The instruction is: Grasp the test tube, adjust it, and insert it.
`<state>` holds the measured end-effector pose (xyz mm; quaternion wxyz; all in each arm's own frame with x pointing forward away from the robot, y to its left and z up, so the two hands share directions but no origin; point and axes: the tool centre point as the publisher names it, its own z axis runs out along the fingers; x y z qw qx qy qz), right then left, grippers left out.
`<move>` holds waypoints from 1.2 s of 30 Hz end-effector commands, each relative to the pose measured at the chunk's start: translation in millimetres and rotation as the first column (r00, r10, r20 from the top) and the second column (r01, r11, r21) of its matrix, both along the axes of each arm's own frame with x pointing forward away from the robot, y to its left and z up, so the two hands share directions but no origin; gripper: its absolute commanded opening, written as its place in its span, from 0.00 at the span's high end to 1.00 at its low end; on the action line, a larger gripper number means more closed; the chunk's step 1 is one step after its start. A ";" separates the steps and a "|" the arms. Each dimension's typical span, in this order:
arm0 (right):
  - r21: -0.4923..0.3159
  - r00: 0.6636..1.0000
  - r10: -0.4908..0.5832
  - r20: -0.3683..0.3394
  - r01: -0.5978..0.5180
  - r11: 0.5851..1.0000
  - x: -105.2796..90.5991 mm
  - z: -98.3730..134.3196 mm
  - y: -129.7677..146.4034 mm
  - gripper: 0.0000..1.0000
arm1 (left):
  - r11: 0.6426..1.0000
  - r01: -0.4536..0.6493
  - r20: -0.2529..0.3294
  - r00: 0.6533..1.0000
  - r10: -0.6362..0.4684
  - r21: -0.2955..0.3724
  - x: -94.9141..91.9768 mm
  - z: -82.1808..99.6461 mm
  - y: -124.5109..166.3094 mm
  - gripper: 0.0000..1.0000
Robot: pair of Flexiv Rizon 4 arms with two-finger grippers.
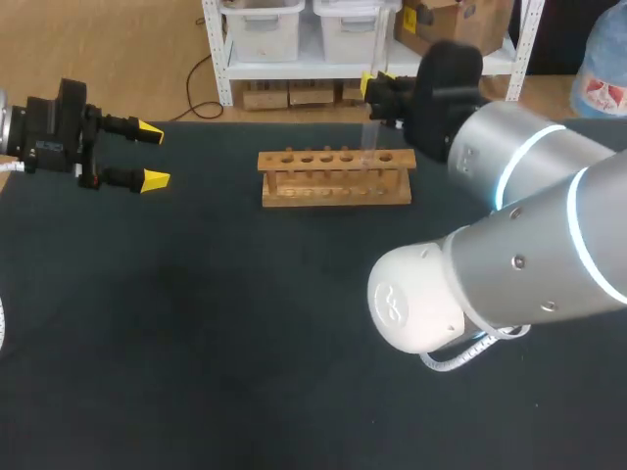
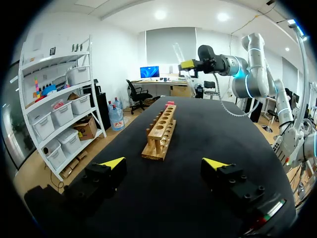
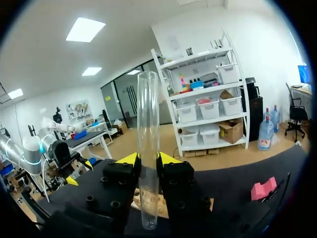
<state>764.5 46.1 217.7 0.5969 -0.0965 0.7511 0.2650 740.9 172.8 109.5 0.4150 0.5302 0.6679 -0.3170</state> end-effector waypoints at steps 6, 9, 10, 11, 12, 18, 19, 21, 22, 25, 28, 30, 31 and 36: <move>0.069 0.979 -0.021 0.204 0.007 0.998 17.6 -2.3 5.7 1.00 | 1.000 0.002 0.003 1.000 -0.002 -0.004 0.3 -1.4 1.0 0.00; 0.078 0.970 -0.045 0.238 0.027 0.997 17.6 -1.1 8.7 1.00 | 1.000 0.002 0.003 1.000 -0.002 -0.004 0.3 -1.4 1.0 0.00; 0.082 0.969 -0.052 0.242 0.033 0.996 17.6 -1.3 9.3 1.00 | 1.000 0.002 0.003 1.000 -0.002 -0.004 0.3 -1.4 1.0 0.00; 0.083 0.968 -0.061 0.245 0.042 0.996 17.4 -2.2 10.3 1.00 | 1.000 0.002 0.003 1.000 -0.002 -0.004 0.3 -1.4 1.0 0.00; 0.081 0.967 -0.067 0.245 0.048 0.996 17.4 -4.1 11.3 1.00 | 1.000 0.002 0.003 1.000 -0.002 -0.004 0.3 -1.4 1.0 0.00; 0.077 0.970 -0.083 0.227 0.067 0.995 21.3 -17.2 15.2 1.00 | 1.000 0.002 0.003 1.000 -0.002 -0.004 0.3 -1.4 1.0 0.00; 0.073 0.970 -0.085 0.228 0.070 0.995 22.4 -18.7 15.6 1.00 | 1.000 0.002 0.003 1.000 -0.002 -0.004 0.3 -1.4 1.0 0.00; 0.070 0.970 -0.085 0.227 0.071 0.995 25.0 -21.0 16.1 1.00 | 1.000 0.002 0.003 1.000 -0.002 -0.004 0.3 -1.4 1.0 0.00; 0.066 0.970 -0.084 0.227 0.070 0.995 26.2 -21.8 16.2 1.00 | 1.000 0.002 0.003 1.000 -0.002 -0.004 0.3 -1.4 1.0 0.00; 0.057 0.971 -0.081 0.226 0.070 0.996 31.0 -24.8 15.6 1.00 | 1.000 0.002 0.003 1.000 -0.002 -0.004 0.3 -1.4 1.0 0.00; 0.041 0.972 -0.079 0.220 0.072 0.997 36.0 -27.8 14.1 1.00 | 1.000 0.002 0.003 1.000 -0.002 -0.004 0.3 -1.4 1.0 0.00; 0.030 0.972 -0.080 0.222 0.075 0.997 38.8 -29.2 12.3 1.00 | 1.000 0.002 0.003 1.000 -0.002 -0.004 0.3 -1.4 1.0 0.00; 0.026 0.972 -0.080 0.223 0.076 0.997 40.1 -29.6 11.4 1.00 | 1.000 0.002 0.003 1.000 -0.002 -0.004 0.3 -1.4 1.0 0.00; 0.003 0.972 -0.073 0.223 0.074 0.997 45.9 -32.9 7.3 1.00 | 1.000 0.002 0.003 1.000 -0.002 -0.004 0.3 -1.4 1.0 0.00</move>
